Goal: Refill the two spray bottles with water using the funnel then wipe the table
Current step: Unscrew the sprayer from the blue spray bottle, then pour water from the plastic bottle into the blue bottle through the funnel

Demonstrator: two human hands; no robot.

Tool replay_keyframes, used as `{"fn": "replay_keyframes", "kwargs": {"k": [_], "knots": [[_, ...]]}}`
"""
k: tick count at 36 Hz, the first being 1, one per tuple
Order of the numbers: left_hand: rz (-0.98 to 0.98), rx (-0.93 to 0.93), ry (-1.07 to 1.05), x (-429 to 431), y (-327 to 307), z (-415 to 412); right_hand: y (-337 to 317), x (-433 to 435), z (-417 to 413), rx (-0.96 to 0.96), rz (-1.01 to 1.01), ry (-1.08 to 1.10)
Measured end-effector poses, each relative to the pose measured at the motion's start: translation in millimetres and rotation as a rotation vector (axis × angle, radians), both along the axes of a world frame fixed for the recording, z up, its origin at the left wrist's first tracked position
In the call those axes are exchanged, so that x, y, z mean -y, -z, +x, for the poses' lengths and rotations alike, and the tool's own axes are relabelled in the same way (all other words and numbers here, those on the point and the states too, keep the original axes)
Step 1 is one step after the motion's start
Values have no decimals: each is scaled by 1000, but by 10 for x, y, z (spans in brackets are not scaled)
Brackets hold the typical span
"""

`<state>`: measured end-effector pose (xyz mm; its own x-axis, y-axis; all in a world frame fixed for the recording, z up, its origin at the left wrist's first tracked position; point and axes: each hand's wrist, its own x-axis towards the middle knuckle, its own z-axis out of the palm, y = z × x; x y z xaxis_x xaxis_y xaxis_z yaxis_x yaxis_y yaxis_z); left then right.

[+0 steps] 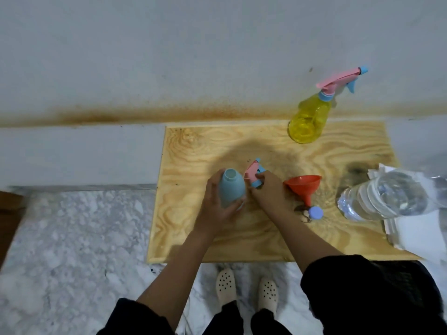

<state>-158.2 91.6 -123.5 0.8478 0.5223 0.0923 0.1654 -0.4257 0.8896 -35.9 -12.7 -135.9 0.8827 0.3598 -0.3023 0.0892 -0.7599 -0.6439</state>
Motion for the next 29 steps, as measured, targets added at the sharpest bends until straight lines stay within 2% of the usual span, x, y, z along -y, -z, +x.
{"fn": "replay_keyframes", "kwargs": {"k": [4,11,14,17,19,23,29], "knots": [[12,15,8,3,25,-51,60,2,-68,9,81,79],[31,35,-25,18,59,-57,-102,45,1,76,35,45],[21,25,-38,21,95,-67,-306,174,66,265,131,122],[16,27,-42,26,100,-69,-432,357,146,488,49,200],[27,38,-47,36,109,-60,-457,480,201,456,-26,270],[35,11,-55,55,109,-57,-377,666,263,215,-177,295],[19,-24,-42,55,72,-82,-248,714,271,30,-104,367]]}}
